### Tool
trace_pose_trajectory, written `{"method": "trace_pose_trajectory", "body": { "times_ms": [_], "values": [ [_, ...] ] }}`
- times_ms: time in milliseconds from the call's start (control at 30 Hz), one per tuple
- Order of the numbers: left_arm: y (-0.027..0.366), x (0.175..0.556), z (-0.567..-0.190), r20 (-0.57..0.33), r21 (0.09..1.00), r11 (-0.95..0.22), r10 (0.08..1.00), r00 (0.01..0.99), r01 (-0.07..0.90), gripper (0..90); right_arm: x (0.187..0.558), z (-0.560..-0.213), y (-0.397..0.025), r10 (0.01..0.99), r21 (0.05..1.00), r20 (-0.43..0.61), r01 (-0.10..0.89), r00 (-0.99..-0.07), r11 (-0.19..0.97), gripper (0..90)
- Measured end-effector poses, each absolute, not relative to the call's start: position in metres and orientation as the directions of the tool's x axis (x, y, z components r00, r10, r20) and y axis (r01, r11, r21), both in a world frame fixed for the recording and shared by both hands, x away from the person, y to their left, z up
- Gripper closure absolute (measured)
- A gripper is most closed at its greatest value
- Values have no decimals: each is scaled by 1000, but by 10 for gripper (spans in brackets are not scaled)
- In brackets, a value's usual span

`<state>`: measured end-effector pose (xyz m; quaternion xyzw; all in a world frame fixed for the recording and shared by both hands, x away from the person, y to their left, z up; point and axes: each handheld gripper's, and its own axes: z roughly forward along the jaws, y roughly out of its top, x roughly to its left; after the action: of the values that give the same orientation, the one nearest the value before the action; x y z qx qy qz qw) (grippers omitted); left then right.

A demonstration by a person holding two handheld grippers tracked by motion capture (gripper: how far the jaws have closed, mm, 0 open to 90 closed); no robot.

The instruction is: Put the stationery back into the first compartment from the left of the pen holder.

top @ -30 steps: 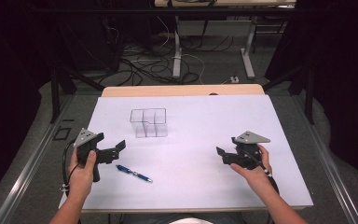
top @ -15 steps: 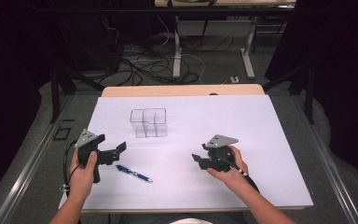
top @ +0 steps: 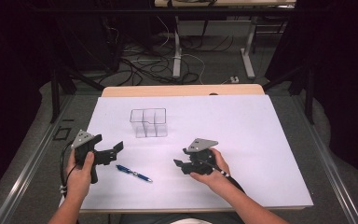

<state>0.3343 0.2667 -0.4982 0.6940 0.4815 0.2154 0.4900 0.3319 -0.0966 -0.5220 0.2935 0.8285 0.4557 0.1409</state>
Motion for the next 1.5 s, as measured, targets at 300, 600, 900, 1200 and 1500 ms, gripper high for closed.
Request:
{"method": "trace_pose_trajectory", "body": {
  "times_ms": [300,600,900,1200,1500],
  "values": [
    [269,334,-498,-173,887,-56,880,442,459,22,331,-533,-60,552,826,59,351,-832,440,530],
    [267,335,-500,-171,885,-62,878,447,461,22,325,-550,-29,490,799,65,340,-869,497,570],
    [266,336,-502,-174,880,-65,877,447,470,22,324,-558,-15,466,803,97,346,-880,486,584],
    [268,337,-503,-182,879,-56,880,440,474,22,321,-562,6,437,798,111,342,-892,495,594],
    [268,337,-503,-183,876,-58,879,441,479,22,322,-564,20,412,794,85,311,-907,522,637]
  ]
}}
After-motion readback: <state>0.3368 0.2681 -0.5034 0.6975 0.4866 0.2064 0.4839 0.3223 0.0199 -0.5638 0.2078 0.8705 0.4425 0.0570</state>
